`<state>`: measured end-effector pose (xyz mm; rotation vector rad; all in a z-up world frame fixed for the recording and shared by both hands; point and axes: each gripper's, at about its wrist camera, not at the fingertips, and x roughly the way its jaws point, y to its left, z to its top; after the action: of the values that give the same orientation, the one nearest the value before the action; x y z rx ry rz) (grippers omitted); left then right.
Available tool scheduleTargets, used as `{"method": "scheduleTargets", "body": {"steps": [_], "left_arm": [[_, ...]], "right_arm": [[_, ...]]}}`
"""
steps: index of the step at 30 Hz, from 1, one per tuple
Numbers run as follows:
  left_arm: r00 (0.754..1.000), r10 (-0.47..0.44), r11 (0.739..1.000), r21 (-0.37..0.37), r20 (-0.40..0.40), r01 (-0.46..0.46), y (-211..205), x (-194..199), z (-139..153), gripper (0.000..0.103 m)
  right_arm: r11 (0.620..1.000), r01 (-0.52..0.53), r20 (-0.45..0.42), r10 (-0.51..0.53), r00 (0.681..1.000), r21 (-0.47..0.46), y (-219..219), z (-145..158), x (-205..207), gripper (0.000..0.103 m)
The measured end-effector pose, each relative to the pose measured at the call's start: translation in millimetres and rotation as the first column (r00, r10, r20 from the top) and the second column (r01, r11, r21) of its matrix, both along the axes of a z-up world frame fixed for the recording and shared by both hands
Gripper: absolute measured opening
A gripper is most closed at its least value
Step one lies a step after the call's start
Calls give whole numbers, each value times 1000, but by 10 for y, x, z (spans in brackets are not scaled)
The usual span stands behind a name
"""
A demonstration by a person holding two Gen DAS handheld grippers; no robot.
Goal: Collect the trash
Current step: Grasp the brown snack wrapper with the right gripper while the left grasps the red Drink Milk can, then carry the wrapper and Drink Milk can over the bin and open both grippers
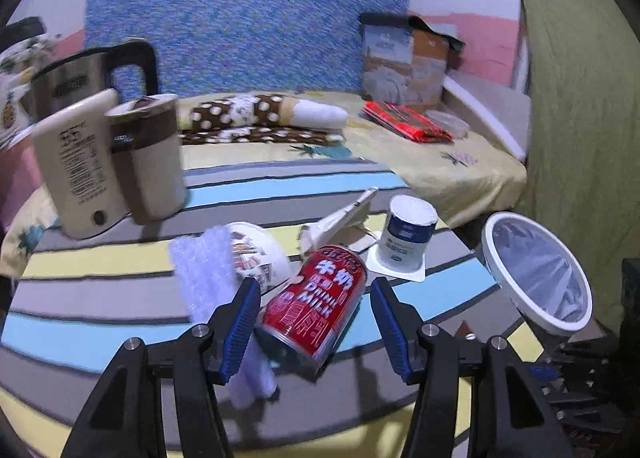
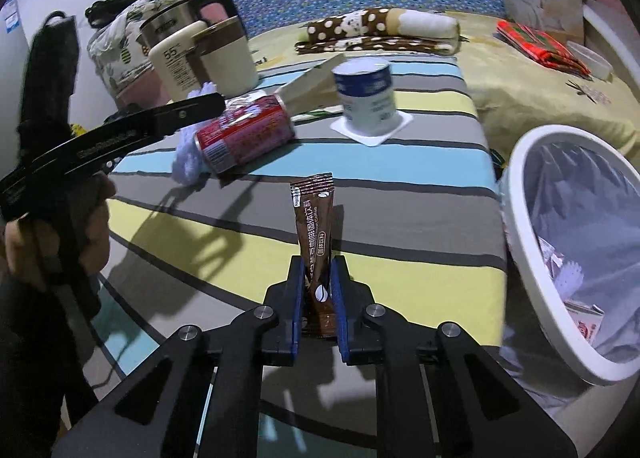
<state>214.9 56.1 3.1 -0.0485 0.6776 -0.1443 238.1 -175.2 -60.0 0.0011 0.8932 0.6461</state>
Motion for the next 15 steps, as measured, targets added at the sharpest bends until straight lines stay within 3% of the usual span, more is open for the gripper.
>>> {"method": "scheduleTargets", "body": {"steps": [3,15], "left_arm": [[999,-6,999,49,-36,7,-47,134,-101,58],[992,-47,994,97,-121,59,-266,229,-288,64]], "right_arm": [[1000,17,-3,-17,1000,6,-55,-5,41,16],[998,43,0,-43,999,39,-197,-11,85,16]]}}
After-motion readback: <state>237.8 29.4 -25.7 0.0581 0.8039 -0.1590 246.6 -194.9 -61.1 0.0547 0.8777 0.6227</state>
